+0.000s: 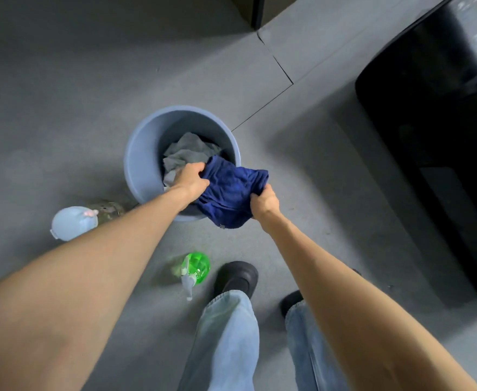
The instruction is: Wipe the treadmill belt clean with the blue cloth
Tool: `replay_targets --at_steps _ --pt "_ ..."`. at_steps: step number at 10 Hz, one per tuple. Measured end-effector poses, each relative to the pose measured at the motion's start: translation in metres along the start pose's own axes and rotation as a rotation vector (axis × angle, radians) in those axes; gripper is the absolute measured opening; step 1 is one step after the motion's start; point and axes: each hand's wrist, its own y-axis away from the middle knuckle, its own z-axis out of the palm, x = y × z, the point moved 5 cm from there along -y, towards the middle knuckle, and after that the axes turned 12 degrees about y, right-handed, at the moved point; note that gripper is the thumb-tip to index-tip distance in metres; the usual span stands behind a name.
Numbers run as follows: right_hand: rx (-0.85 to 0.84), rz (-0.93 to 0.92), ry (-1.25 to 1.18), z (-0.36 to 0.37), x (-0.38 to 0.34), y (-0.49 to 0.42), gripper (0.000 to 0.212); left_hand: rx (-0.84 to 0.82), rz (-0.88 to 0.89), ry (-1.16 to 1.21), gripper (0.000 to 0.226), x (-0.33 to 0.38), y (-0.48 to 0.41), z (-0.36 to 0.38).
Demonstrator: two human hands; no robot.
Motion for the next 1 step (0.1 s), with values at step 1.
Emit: replay_targets --at_steps 1 --pt "-0.028 0.053 0.018 -0.0028 0.0027 -0.0029 0.043 0.065 -0.047 -0.16 0.031 0.0052 -0.0001 0.0004"
